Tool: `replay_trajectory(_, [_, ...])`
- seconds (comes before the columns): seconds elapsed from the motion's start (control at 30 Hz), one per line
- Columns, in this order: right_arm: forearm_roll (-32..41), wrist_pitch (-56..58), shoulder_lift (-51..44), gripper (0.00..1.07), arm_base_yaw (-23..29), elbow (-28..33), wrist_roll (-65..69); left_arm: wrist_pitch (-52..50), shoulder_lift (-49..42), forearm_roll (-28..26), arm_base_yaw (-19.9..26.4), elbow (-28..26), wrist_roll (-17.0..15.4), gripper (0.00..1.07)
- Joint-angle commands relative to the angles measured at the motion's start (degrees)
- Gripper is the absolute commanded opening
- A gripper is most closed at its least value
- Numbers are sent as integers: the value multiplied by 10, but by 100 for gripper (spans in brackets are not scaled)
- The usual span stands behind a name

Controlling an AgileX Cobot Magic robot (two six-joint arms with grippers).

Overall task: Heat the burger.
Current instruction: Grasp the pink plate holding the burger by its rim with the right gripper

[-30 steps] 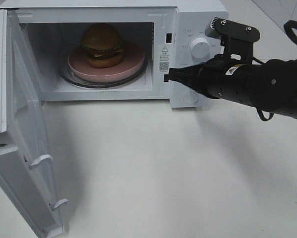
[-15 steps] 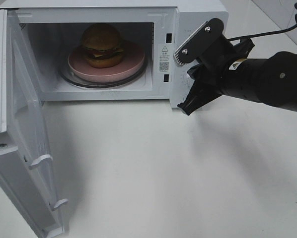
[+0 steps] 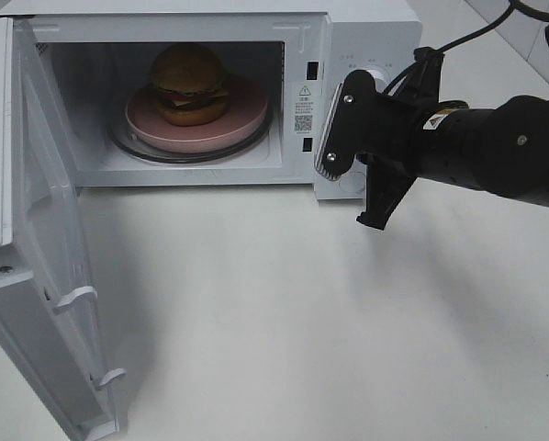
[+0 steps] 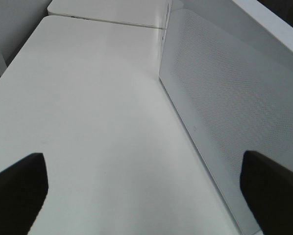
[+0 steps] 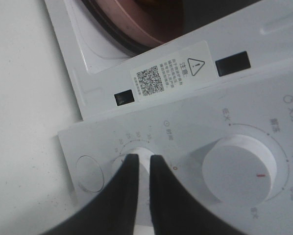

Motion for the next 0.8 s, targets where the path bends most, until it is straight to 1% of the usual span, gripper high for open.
replay_trajectory(0.03, [-6,1,-6,18,-1,1,-63,0,-4,-2,1,2,-5,100])
replay_trajectory(0.07, [-8,1,-6,20,-1,1,-73,0,-4,-2,1,2,-5,100])
replay_trajectory(0.1, [-8,1,-6,20,-1,1,-73,0,-4,-2,1,2,-5,100])
replay_trajectory(0.17, [-17,6,-6,32,-1,1,-95,0,-4,-2,1,2,-5,100])
replay_trajectory(0.2, [-17,6,-6,32,-1,1,-95,0,-4,-2,1,2,-5,100])
replay_trajectory(0.23, [-17,7,-6,36,-1,1,-99,0,-4,-2,1,2,-5,100])
replay_trajectory(0.27, [-17,7,-6,36,-1,1,-99,0,-4,-2,1,2,-5,100])
replay_trajectory(0.3, [-17,11,-6,45,-1,1,-103,0,-4,-2,1,2,-5,100])
replay_trajectory(0.33, [-17,13,-6,50,-1,1,-105,0,-4,-2,1,2,-5,100])
replay_trajectory(0.37, [-17,13,-6,50,-1,1,-105,0,-4,-2,1,2,-5,100])
replay_trajectory(0.43, [-17,13,-7,67,-1,1,-105,0,-4,-2,1,2,-5,100])
replay_trajectory(0.47, [-17,13,-7,67,-1,1,-105,0,-4,-2,1,2,-5,100])
replay_trajectory(0.5, [-18,13,-7,71,-1,0,-105,0,-4,-2,1,2,-5,100])
replay_trajectory(0.53, [-18,13,-7,71,-1,0,-105,0,-4,-2,1,2,-5,100])
replay_trajectory(0.57, [-18,14,-9,78,-1,-3,-106,0,-4,-2,1,2,-5,100])
replay_trajectory(0.6, [-18,14,-9,78,-1,-3,-106,0,-4,-2,1,2,-5,100])
replay_trajectory(0.63, [-18,19,-9,82,-1,-7,-107,0,-4,-2,1,2,-5,100])
replay_trajectory(0.73, [-34,41,-9,80,-1,-18,-107,0,-4,-2,1,2,-5,100])
replay_trajectory(0.77, [-56,70,-9,79,1,-27,-105,0,-4,-2,1,2,-5,100])
replay_trajectory(0.8, [-56,70,-9,79,1,-27,-105,0,-4,-2,1,2,-5,100])
